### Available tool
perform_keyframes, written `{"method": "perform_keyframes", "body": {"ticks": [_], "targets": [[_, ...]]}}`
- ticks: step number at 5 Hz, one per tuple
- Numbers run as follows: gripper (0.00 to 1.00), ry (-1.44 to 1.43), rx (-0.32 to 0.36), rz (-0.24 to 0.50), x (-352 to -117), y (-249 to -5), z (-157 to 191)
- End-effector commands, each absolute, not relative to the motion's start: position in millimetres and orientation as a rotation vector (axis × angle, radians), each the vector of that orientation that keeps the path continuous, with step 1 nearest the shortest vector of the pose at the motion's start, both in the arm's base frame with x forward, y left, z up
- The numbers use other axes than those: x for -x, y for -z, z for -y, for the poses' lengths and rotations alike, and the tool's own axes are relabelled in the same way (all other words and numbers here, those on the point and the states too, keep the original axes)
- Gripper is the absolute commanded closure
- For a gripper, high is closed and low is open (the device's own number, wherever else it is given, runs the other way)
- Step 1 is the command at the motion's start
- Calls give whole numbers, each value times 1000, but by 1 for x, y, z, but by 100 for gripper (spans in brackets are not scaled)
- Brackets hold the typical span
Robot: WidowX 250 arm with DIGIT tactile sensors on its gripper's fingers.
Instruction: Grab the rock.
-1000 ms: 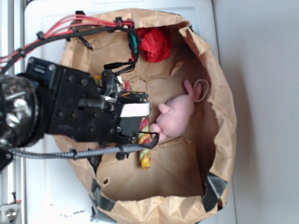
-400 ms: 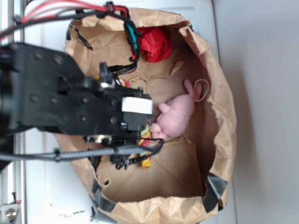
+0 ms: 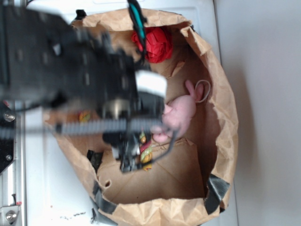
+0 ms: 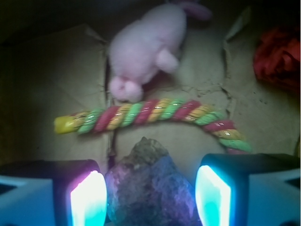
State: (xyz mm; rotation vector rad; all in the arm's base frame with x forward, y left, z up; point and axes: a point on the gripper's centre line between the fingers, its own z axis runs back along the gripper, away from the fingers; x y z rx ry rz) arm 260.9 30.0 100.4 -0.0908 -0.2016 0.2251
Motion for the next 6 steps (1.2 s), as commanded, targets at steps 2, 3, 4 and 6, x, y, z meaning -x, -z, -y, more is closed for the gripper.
{"method": "perform_keyframes", "body": {"ticks": [2,3,4,6], "targets": [[100,-227,201,292,-265,-185,-14],[100,-237,201,305,-267,-186,-14],[100,-242,187,303,-268,-187,-14],[100,-237,158,329,-269,-183,-11]]}}
